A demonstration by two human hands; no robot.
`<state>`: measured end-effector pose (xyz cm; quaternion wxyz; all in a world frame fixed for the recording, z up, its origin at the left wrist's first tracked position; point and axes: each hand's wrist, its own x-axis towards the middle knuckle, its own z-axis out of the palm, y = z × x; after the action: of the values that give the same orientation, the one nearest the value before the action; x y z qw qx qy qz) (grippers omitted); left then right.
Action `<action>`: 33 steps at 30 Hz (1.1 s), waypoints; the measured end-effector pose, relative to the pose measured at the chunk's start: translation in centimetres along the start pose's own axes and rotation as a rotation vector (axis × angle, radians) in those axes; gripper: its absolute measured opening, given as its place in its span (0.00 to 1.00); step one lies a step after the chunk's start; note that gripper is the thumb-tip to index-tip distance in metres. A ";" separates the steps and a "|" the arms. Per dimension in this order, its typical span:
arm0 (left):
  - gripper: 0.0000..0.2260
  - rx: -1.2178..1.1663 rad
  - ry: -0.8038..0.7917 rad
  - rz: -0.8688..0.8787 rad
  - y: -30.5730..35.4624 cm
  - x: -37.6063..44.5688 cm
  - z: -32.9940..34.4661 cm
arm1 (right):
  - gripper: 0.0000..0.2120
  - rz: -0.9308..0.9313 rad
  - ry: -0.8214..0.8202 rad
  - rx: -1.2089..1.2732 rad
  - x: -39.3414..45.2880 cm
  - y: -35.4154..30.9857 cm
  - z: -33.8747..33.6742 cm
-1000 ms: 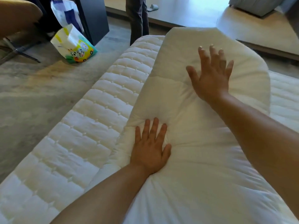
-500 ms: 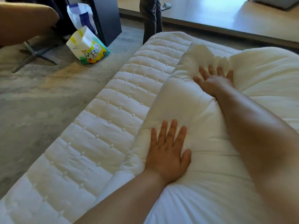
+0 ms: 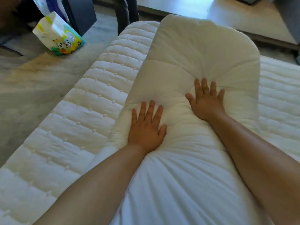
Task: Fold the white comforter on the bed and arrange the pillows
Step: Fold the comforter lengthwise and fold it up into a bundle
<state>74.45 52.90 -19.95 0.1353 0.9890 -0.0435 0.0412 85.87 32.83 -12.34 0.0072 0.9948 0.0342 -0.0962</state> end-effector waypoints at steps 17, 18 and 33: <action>0.30 -0.035 -0.268 -0.016 0.8 -1.8 -10.4 | 0.39 -0.011 -0.068 0.083 -25.5 -1.7 5.2; 0.30 -0.020 -0.275 -0.014 1.0 -2.8 -11.6 | 0.39 -0.010 -0.079 0.076 -25.6 -1.3 5.3; 0.37 0.091 -0.326 -0.051 0.1 -12.0 -12.4 | 0.36 -0.194 -0.140 0.110 -37.6 -2.7 1.9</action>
<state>61.70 57.08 -9.11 0.0825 0.9885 -0.0381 -0.1212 48.47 32.99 -7.01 -0.0541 0.9765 0.1242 -0.1676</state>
